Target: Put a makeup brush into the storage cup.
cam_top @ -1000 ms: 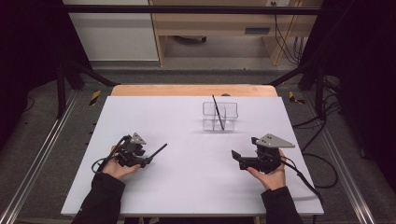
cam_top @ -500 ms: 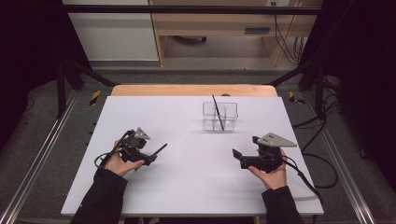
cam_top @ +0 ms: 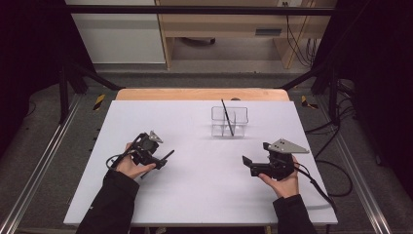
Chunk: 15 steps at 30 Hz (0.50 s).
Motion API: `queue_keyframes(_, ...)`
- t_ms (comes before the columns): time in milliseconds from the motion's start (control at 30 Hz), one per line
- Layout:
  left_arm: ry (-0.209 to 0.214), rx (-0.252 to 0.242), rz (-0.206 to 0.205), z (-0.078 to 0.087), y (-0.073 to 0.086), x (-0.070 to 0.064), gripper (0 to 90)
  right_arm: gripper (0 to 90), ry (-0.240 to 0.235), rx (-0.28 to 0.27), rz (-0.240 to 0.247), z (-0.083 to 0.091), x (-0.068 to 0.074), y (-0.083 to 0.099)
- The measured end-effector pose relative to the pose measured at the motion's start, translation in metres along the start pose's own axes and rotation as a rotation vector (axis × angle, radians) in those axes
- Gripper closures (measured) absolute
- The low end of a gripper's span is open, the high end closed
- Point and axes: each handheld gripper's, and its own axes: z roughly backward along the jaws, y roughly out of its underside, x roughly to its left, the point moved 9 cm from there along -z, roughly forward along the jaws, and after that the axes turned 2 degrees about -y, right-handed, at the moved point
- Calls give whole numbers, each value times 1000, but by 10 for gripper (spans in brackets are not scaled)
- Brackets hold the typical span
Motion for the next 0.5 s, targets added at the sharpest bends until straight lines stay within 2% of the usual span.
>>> queue_keyframes(233,12,53,-19,-10,5,-1,495,95,-1,0,-1,0,0,0)
queue_keyframes(500,32,76,-30,-12,8,-4,650,95,-3,4,-1,0,0,0)
